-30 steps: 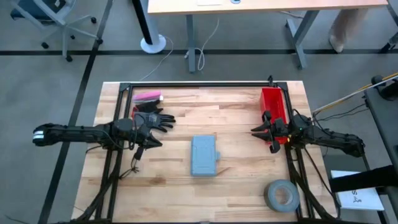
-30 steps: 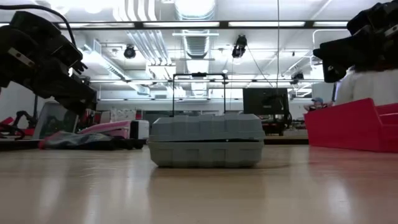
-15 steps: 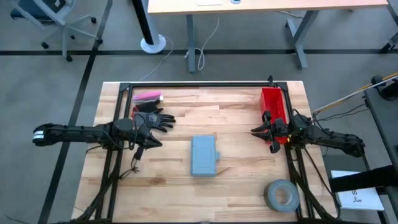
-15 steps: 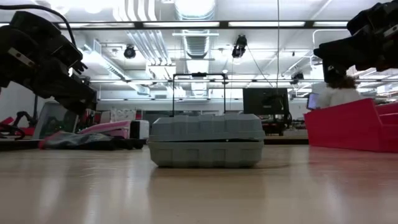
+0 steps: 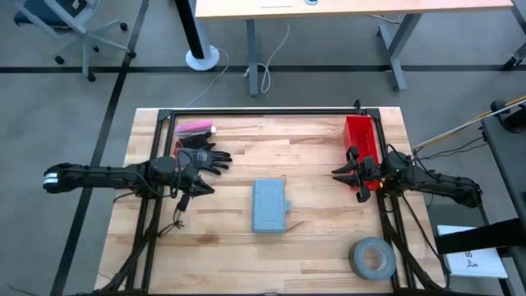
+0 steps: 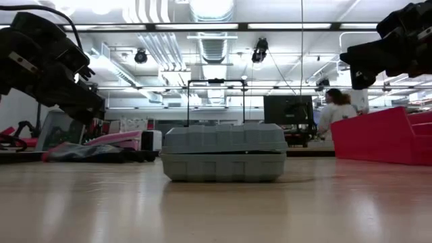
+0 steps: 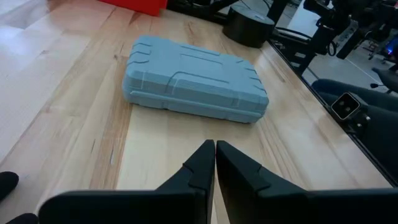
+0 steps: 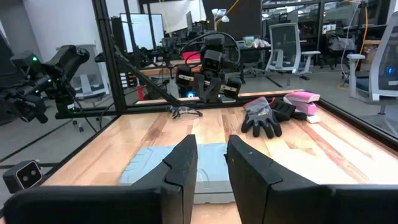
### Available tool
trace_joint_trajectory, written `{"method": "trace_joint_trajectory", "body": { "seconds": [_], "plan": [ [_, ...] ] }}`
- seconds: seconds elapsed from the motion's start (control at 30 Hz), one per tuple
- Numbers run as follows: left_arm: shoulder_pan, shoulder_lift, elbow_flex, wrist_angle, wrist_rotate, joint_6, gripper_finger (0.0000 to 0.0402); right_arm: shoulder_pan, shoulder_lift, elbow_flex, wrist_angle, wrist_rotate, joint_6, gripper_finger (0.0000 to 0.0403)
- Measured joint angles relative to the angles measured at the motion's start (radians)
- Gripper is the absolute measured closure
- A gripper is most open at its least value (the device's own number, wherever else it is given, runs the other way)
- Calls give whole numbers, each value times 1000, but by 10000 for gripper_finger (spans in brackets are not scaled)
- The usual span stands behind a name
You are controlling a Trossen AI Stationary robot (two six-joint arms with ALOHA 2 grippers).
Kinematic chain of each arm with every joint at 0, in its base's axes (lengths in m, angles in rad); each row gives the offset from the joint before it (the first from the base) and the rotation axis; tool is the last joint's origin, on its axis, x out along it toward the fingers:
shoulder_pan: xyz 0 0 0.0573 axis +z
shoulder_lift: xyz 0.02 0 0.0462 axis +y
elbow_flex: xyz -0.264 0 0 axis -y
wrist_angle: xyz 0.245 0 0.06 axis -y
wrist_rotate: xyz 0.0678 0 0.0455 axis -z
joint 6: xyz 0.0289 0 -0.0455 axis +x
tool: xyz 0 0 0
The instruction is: Prefit tool cases
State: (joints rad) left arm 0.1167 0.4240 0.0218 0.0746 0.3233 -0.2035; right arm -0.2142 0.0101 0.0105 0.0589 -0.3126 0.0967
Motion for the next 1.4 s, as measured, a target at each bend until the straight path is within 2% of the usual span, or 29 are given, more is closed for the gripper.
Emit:
{"method": "trace_joint_trajectory", "body": {
  "seconds": [0.37,0.9,1.4],
  "plan": [
    [0,0,0,0,0,0,381,0,0,0,0,0,0,355],
    [0,0,0,0,0,0,381,0,0,0,0,0,0,332],
    [0,0,0,0,0,0,381,0,0,0,0,0,0,354]
  ]
}}
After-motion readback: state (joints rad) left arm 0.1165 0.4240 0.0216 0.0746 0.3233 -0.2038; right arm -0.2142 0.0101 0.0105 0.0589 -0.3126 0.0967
